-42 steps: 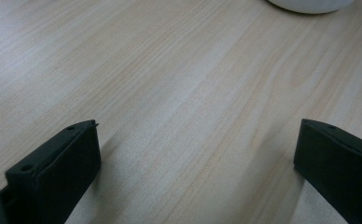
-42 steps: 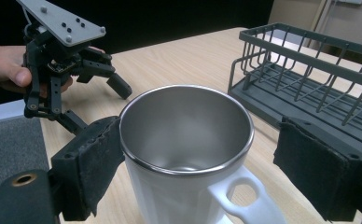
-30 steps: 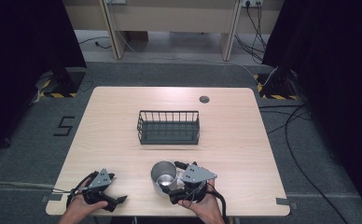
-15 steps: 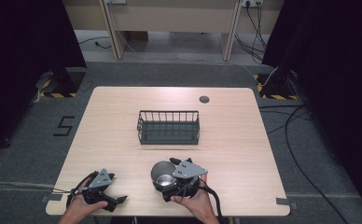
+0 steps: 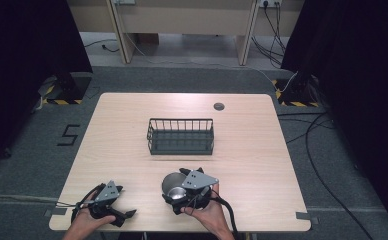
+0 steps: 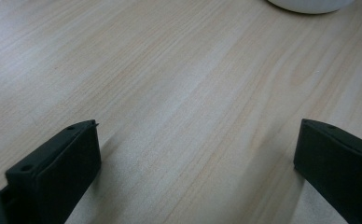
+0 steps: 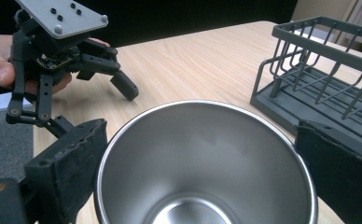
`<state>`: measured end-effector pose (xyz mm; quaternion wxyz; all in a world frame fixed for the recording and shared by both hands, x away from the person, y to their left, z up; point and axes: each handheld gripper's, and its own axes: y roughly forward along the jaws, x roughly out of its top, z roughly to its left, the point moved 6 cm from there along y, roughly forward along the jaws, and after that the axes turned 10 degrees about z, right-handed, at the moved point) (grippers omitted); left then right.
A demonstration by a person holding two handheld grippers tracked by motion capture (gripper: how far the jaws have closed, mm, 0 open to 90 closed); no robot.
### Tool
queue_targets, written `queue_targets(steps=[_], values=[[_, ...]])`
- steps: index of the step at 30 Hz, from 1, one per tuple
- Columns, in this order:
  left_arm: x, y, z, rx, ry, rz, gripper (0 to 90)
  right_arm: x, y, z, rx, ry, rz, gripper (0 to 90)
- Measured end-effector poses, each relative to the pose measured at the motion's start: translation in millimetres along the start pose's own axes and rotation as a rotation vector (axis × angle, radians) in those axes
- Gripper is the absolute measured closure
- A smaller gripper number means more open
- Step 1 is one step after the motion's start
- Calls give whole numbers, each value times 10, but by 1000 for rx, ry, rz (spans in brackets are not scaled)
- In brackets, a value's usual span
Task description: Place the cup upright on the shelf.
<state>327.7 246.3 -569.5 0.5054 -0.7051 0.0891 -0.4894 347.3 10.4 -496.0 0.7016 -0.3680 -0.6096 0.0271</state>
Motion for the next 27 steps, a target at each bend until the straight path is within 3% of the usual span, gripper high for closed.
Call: queue_targets(steps=[12, 22, 27], values=[[0, 0, 0, -1, -1, 0, 0, 30, -19, -30, 18, -30, 1, 60], [0, 0, 0, 0, 0, 0, 0, 156, -112, -92, 37, 8, -60, 61], [-1, -2, 0, -1, 0, 2, 0, 252, -164, -176, 16, 13, -72, 61]])
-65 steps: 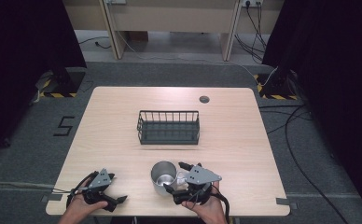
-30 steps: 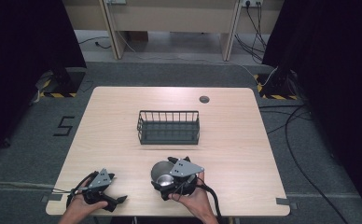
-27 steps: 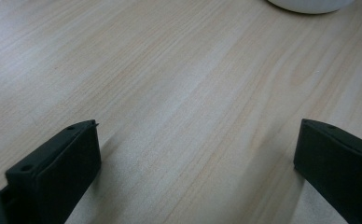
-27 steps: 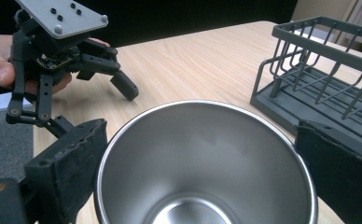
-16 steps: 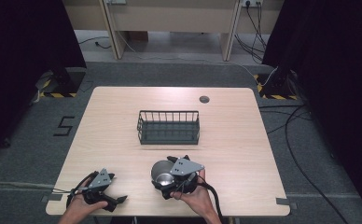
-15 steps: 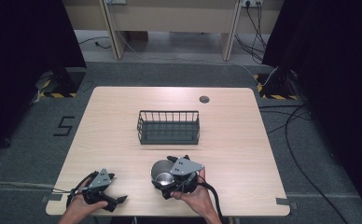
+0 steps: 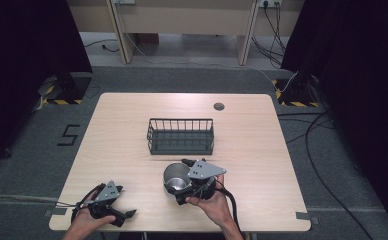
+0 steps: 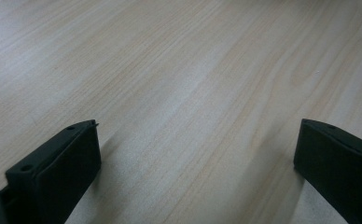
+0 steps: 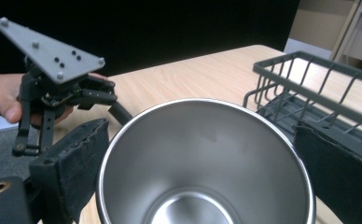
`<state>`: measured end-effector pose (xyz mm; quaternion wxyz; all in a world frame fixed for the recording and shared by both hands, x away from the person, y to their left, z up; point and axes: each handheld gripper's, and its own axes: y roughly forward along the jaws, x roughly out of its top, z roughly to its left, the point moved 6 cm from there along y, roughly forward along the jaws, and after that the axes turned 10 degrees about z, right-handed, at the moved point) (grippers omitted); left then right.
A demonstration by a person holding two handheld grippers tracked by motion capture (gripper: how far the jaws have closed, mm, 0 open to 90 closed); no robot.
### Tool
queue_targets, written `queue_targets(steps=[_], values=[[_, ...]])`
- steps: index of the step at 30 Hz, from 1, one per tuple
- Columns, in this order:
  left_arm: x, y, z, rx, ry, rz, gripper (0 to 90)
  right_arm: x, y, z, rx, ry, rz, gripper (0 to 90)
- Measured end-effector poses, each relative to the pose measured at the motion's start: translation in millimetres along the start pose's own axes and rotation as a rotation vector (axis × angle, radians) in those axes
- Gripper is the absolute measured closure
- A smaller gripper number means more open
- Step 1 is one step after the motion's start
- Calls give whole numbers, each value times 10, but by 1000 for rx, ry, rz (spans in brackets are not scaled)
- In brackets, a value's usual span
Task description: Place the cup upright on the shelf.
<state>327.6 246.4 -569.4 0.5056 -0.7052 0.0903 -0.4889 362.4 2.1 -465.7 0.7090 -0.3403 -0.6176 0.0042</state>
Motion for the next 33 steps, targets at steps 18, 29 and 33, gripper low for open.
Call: queue_targets(steps=[18, 29, 33], values=[[1, 1, 1, 2, 1, -2, 0, 453, -27, -252, -8, 5, -11, 61], [3, 3, -2, 0, -4, -6, 0, 739, -53, -405, -26, -8, -17, 61], [3, 2, -2, -1, -4, -6, 0, 865, -48, -466, -27, -2, -26, 61]])
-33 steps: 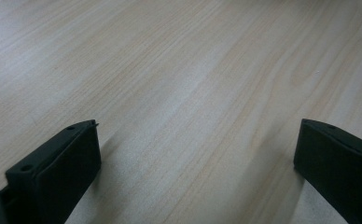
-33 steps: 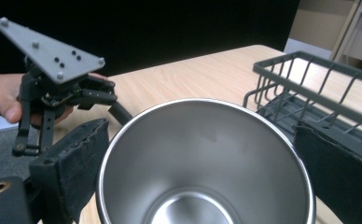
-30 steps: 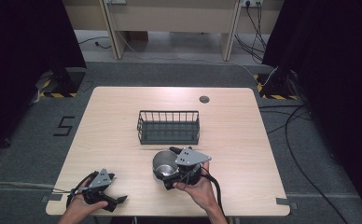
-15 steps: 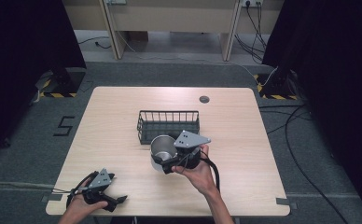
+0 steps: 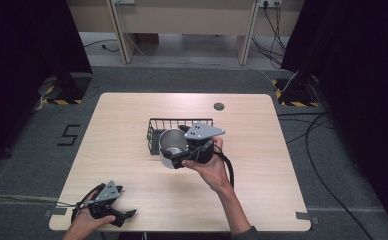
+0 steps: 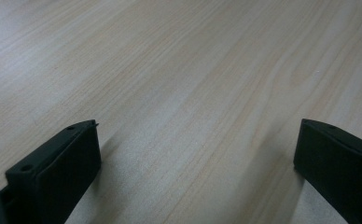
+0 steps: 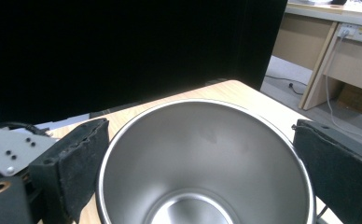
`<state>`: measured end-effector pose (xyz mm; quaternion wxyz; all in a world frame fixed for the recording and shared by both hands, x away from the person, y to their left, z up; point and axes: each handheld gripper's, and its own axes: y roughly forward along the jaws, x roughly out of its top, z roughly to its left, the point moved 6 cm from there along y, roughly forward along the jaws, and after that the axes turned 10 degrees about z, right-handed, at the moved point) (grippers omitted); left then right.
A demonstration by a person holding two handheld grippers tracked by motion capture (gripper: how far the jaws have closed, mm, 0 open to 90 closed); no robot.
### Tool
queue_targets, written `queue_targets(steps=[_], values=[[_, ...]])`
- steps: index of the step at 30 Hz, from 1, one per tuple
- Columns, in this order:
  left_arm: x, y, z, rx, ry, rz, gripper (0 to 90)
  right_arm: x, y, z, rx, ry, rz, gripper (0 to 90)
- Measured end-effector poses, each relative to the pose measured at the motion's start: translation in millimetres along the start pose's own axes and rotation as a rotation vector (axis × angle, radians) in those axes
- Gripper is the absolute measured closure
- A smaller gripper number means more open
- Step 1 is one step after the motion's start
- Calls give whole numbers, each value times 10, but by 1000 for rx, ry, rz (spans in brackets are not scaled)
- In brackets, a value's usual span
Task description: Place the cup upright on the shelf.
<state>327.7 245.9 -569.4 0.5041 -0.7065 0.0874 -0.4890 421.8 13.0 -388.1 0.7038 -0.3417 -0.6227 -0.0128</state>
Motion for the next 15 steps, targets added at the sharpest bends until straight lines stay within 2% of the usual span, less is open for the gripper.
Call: queue_targets(steps=[8, 15], values=[[-1, -2, 0, -1, 0, 2, 0, 164, 26, -127, -17, -4, 5, 61], [0, -2, 1, 1, 1, 2, 0, 302, 55, -340, -48, 10, 21, 61]])
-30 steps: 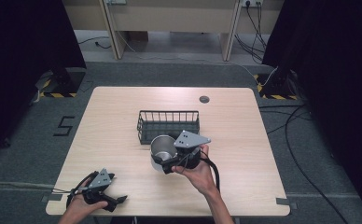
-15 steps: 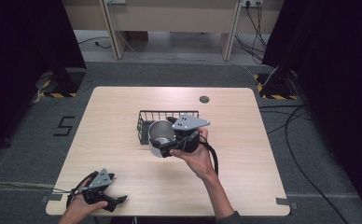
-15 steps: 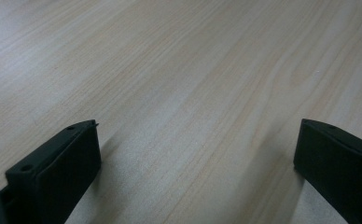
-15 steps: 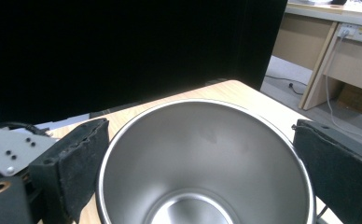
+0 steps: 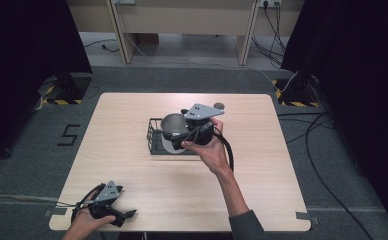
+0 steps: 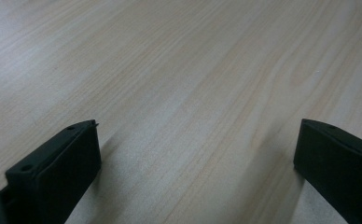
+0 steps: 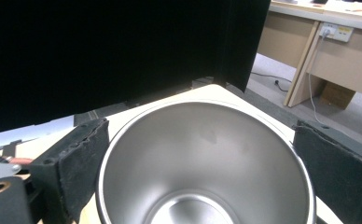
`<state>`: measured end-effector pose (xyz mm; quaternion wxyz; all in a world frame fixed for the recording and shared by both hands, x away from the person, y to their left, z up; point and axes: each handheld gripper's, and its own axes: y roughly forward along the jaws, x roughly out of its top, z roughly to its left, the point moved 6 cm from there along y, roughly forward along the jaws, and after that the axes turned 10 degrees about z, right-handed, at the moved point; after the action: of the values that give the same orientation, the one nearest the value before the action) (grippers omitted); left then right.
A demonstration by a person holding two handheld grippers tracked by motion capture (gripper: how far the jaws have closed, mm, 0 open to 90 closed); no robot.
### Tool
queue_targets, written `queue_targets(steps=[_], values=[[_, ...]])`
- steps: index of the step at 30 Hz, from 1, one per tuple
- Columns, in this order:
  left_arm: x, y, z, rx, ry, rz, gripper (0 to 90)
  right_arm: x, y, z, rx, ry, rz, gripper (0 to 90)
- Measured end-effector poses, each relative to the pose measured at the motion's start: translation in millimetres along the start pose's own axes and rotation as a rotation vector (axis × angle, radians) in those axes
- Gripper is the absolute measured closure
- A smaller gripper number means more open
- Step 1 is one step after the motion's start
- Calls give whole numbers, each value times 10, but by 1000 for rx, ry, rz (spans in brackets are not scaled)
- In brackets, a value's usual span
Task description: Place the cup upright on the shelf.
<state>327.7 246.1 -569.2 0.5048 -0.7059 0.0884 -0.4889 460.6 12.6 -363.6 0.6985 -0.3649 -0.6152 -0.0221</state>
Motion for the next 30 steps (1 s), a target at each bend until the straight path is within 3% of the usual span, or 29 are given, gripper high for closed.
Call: queue_targets(steps=[16, 30], values=[[0, 0, -1, 0, 0, -1, 0, 84, 341, -381, -33, 51, 52, 61], [0, 0, -1, -2, 1, 0, 0, 18, 582, -601, -61, 91, 78, 61]])
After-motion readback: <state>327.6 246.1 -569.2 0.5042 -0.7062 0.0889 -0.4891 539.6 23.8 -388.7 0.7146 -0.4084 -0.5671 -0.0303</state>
